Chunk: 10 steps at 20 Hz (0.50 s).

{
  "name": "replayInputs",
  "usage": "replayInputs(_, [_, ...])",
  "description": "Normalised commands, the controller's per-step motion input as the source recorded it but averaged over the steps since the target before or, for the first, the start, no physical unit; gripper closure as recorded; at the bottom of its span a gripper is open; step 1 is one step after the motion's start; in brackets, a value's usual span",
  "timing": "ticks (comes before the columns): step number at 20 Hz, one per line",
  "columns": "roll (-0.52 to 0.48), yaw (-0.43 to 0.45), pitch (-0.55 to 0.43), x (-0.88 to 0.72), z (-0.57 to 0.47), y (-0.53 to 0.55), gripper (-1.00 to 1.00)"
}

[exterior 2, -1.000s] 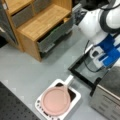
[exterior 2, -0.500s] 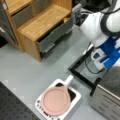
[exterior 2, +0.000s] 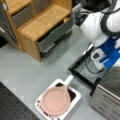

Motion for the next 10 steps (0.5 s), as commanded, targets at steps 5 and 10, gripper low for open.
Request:
replayInputs(5, [-0.015, -0.130, 0.001, 0.11, 0.11, 0.08, 1.00])
replayInputs(10, [-0.017, -0.125, 0.008, 0.12, 0.10, 0.08, 1.00])
